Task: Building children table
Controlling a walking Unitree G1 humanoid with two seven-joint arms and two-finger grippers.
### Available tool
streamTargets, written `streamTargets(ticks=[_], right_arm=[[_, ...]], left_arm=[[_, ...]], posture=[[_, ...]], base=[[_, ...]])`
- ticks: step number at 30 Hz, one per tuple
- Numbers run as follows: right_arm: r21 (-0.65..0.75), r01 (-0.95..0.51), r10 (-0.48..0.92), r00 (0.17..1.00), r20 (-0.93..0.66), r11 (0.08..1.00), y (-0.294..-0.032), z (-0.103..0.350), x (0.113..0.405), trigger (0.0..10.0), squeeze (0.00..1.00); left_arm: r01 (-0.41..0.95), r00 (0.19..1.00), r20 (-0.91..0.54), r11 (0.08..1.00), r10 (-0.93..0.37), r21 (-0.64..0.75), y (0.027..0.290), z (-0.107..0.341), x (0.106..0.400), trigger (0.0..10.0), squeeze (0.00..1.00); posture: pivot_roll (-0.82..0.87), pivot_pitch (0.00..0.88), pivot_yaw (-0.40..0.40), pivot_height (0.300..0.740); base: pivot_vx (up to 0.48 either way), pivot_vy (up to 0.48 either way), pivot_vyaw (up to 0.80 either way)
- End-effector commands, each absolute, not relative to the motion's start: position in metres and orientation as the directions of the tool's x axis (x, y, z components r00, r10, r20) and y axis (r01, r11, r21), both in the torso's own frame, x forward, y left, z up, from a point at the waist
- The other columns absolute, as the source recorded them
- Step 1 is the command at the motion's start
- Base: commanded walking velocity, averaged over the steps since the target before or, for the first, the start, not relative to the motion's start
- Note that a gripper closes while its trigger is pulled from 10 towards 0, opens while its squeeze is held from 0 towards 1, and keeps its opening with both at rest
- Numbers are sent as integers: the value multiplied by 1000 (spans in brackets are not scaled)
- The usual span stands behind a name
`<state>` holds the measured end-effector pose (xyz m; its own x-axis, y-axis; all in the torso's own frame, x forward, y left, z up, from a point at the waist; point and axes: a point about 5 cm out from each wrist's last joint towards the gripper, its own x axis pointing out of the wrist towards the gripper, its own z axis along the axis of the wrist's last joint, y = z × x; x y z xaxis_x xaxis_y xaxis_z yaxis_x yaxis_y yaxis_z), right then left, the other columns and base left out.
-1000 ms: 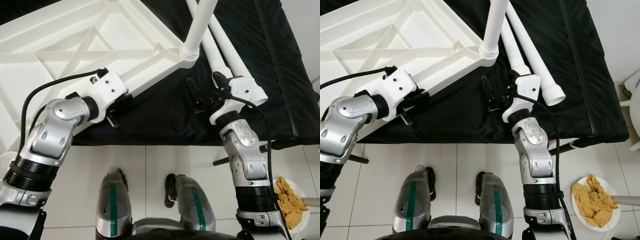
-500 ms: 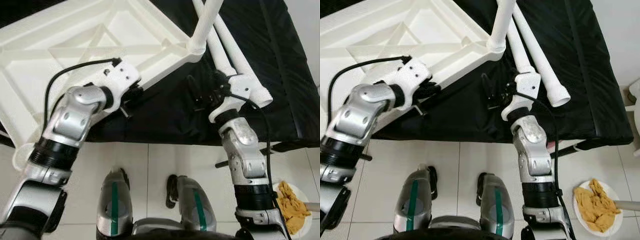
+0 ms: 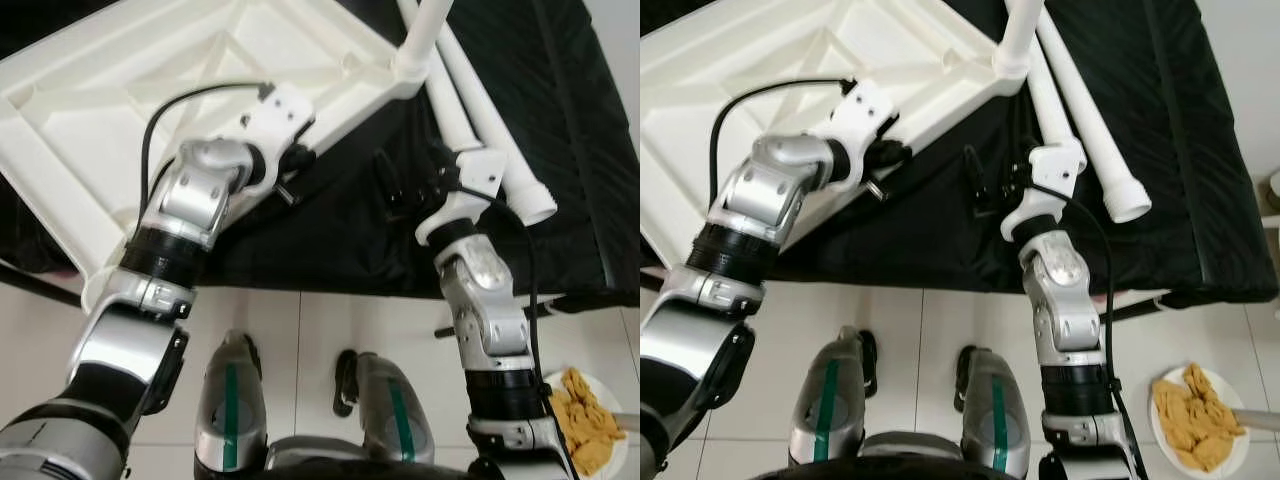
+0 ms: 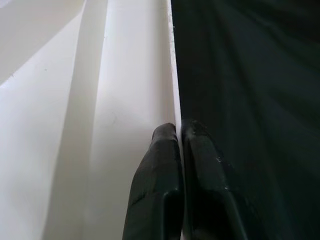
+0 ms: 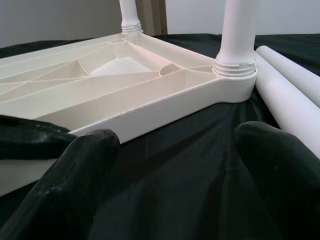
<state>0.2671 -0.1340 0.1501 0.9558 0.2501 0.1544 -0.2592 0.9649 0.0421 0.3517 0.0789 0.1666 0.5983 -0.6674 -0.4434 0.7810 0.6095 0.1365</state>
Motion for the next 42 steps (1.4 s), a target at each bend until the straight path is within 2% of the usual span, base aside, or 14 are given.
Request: streamTargets(ticks=[1,4,7,12,17,21,28,29,30,34,35,36,37,42], right_arm=[[43,-250,240,957,160,967,-134,152,266,10000,0],[44,-250,240,957,161,967,-134,152,266,10000,0],[46,-250,239,957,163,967,-133,152,266,10000,0],[50,-248,237,958,164,967,-132,152,267,10000,0],[53,-249,238,957,165,967,-129,152,266,10000,0],[50,-250,238,956,168,967,-128,152,266,10000,0],[51,-248,236,957,169,967,-128,152,265,10000,0],[50,-246,235,957,168,968,-128,152,264,10000,0],[48,-245,234,958,168,968,-128,152,264,10000,0],[47,-241,231,959,165,969,-129,151,263,10000,0],[47,-240,230,959,164,970,-129,151,264,10000,0],[47,-239,229,960,163,970,-129,151,264,10000,0],[47,-240,229,960,163,970,-129,151,264,10000,0],[49,-243,233,959,164,969,-127,151,265,10000,0]], left_arm=[[407,892,-335,864,-305,298,97,177,374,10000,0],[369,905,-328,883,-271,288,100,179,378,10000,0],[268,937,-300,918,-178,293,106,187,391,10000,0],[222,952,-273,928,-140,299,104,195,399,10000,0],[207,957,-258,934,-132,292,95,203,404,10000,0],[186,968,-223,923,-113,338,85,211,409,10000,0],[247,958,-223,914,-180,322,73,213,409,10000,0],[284,948,-231,910,-219,303,69,212,408,10000,122],[325,937,-223,905,-268,276,64,212,407,10000,1000],[375,922,-204,892,-330,253,56,211,404,10000,1000],[406,911,-196,878,-364,255,51,211,403,10000,486],[424,903,-193,868,-384,258,48,210,402,10000,486],[434,899,-188,859,-394,273,46,211,401,10000,0],[467,884,-165,846,-438,256,41,211,398,10000,0]], posture=[[8,79,-7,740],[6,77,-7,740],[4,71,-5,740],[5,64,-4,740],[3,59,-3,740],[1,60,1,740],[2,70,6,740],[2,74,7,740],[3,79,8,740],[8,88,7,740],[12,93,4,740],[12,93,4,740],[14,97,2,740],[19,102,-2,740]], base=[[0,0,0],[0,0,0],[0,0,0],[0,0,0],[0,0,0],[0,0,0],[0,0,0],[0,0,0],[0,0,0],[0,0,0],[0,0,0],[0,0,0],[0,0,0],[0,0,0]])
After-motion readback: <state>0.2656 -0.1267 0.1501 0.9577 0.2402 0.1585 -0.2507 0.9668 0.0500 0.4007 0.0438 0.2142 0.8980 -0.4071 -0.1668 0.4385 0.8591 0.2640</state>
